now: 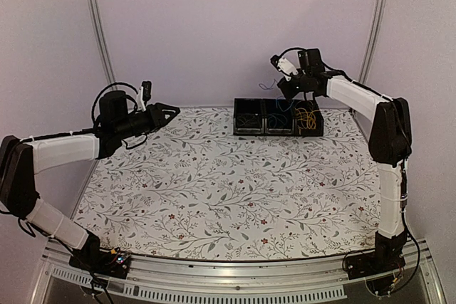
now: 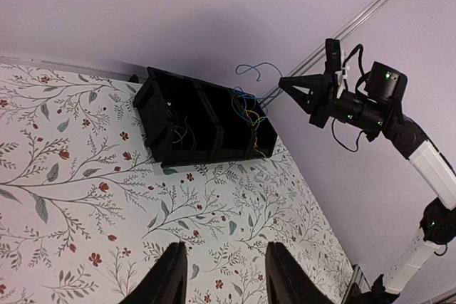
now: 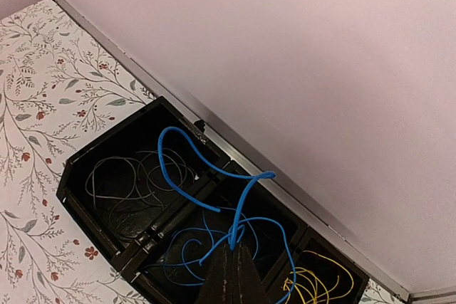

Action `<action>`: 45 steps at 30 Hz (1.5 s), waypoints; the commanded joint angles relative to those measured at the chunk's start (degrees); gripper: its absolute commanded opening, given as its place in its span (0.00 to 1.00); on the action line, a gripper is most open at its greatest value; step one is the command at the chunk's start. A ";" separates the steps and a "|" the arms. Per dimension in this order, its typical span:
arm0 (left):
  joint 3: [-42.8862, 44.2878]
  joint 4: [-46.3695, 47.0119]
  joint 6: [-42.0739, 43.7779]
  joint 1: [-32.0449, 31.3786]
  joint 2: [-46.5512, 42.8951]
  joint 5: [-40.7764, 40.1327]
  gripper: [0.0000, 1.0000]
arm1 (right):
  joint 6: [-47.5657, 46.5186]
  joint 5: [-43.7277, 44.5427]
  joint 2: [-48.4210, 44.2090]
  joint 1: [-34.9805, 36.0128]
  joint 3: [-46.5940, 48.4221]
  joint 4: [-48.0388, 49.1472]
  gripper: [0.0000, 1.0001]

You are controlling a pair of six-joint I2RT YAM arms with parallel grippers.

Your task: Untangle the cables

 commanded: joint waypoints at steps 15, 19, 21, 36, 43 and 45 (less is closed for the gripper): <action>-0.22 1.54 -0.23 0.74 2.44 0.67 0.39 | 10.55 -8.52 10.37 -4.76 4.54 -1.71 0.00; -0.20 1.66 -0.54 0.73 2.92 0.93 0.39 | 11.66 -8.79 10.41 -6.47 3.42 -1.67 0.00; -0.22 1.67 -0.54 0.66 3.03 0.92 0.39 | 12.12 -8.80 10.19 -6.94 2.66 -1.42 0.00; -0.14 1.58 -0.46 0.66 3.63 0.94 0.39 | 9.44 -15.28 7.23 -6.53 0.52 -5.67 0.35; 1.45 -0.60 1.99 0.69 3.48 1.08 0.39 | 9.15 -16.51 -8.13 -8.37 -10.77 -2.19 0.42; 3.11 -3.61 4.84 0.76 2.75 -0.22 0.39 | 7.85 -18.66 -14.64 -9.25 -17.39 -0.59 0.44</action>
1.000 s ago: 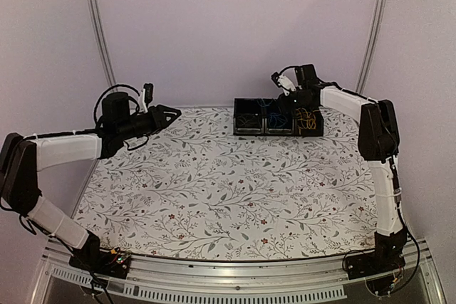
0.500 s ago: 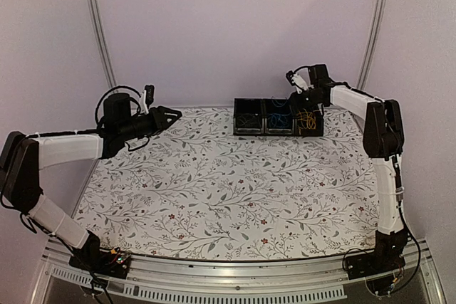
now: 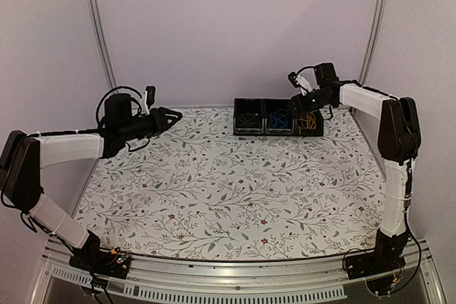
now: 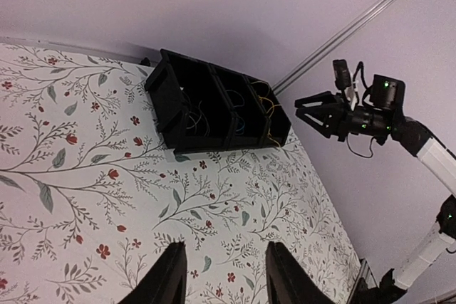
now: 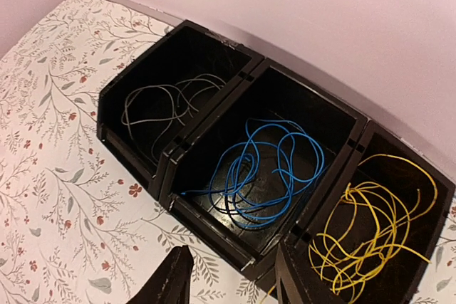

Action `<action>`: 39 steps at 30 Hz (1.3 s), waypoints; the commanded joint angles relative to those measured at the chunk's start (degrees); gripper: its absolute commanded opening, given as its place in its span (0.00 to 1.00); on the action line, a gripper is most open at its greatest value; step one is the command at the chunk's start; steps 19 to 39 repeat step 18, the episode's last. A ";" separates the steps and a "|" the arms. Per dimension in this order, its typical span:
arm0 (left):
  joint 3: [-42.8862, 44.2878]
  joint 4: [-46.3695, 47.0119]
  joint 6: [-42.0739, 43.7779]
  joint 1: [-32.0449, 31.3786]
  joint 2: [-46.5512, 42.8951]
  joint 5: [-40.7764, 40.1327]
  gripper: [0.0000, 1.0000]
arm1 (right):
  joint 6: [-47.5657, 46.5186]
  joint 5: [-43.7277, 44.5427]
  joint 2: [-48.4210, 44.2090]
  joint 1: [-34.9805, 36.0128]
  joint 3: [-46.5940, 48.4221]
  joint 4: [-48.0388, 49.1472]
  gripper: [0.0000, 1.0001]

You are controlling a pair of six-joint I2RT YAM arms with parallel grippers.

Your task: Untangle the cables

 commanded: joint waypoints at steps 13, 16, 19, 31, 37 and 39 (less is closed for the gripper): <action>9.84 -17.83 24.96 0.90 -7.01 -19.96 0.40 | 7.11 -1.07 -49.75 -9.87 -39.71 17.47 0.99; 9.78 -17.91 26.77 0.90 -6.98 -21.70 0.41 | 7.30 -0.47 -53.24 -9.87 -45.25 19.75 0.99; 9.87 -17.91 27.00 0.91 -6.46 -21.13 0.41 | 8.57 -0.82 -55.71 -9.91 -49.45 24.23 0.99; 9.87 -17.91 27.00 0.91 -6.46 -21.13 0.41 | 8.57 -0.82 -55.71 -9.91 -49.45 24.23 0.99; 9.87 -17.91 27.00 0.91 -6.46 -21.13 0.41 | 8.57 -0.82 -55.71 -9.91 -49.45 24.23 0.99; 9.87 -17.91 27.00 0.91 -6.46 -21.13 0.41 | 8.57 -0.82 -55.71 -9.91 -49.45 24.23 0.99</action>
